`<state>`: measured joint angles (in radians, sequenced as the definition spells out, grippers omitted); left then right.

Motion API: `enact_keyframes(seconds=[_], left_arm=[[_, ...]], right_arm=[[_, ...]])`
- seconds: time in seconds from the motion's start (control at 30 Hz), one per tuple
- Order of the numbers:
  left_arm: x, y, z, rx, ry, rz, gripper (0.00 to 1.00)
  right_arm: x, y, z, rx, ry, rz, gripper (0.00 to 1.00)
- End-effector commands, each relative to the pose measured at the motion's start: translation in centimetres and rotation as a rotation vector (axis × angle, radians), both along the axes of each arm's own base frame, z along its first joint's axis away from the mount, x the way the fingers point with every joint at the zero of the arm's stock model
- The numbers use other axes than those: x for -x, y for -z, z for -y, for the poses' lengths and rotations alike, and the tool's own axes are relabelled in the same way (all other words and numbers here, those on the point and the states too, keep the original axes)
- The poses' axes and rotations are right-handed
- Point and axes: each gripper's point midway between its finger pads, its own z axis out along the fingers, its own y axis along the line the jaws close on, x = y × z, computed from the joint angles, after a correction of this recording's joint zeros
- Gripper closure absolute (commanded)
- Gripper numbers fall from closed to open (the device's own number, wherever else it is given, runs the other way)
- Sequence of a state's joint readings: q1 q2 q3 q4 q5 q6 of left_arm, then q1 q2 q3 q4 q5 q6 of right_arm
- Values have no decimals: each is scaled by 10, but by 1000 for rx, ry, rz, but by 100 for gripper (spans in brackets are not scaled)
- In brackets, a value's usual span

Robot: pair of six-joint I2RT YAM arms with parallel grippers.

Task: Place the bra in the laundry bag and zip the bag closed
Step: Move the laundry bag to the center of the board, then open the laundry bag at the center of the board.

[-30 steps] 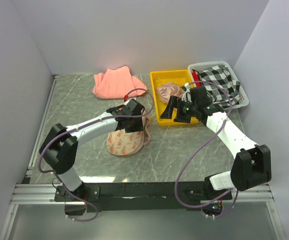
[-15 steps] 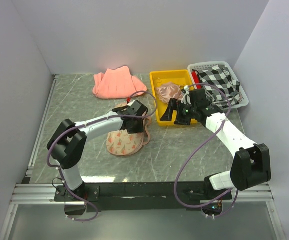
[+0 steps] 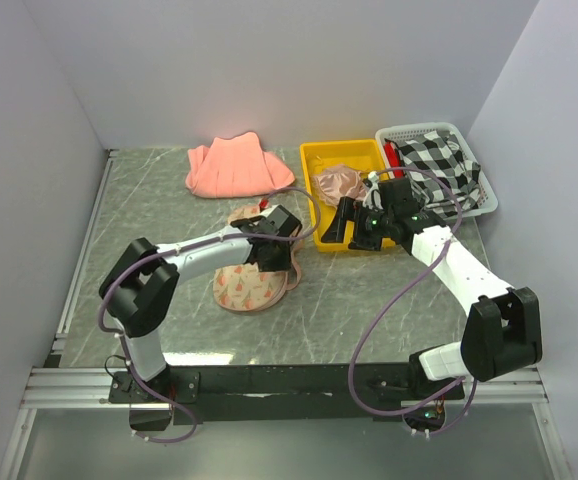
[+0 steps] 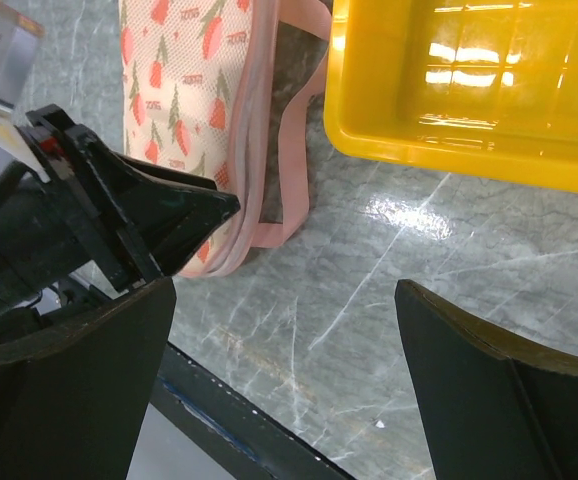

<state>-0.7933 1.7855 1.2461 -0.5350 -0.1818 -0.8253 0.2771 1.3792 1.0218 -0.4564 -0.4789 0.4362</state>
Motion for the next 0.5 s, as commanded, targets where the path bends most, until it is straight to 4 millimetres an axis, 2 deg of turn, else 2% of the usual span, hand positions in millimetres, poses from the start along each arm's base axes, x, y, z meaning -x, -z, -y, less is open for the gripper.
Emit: enact_keyframes(seconds=[0.0,0.13,0.27,0.37,0.43,0.47], left_arm=[[-12,-11,11,15,-1,44,59],[-15,-10,11,0,-2,49,61],[-14,-9,11,-11,-5,56,80],[-12,-10,12,-15,4,58,80],[-11,-8,11,-20,3,52,77],[-11,-8,12,-21,6,51,72]], right_arm=[[-5,-5,-1,2,-6,38,1],[-5,-5,0,3,-5,39,1],[-4,-5,0,6,-3,39,1],[-3,-4,1,11,-2,38,1],[-3,-5,2,12,-1,39,1],[-3,-4,2,13,-1,37,1]])
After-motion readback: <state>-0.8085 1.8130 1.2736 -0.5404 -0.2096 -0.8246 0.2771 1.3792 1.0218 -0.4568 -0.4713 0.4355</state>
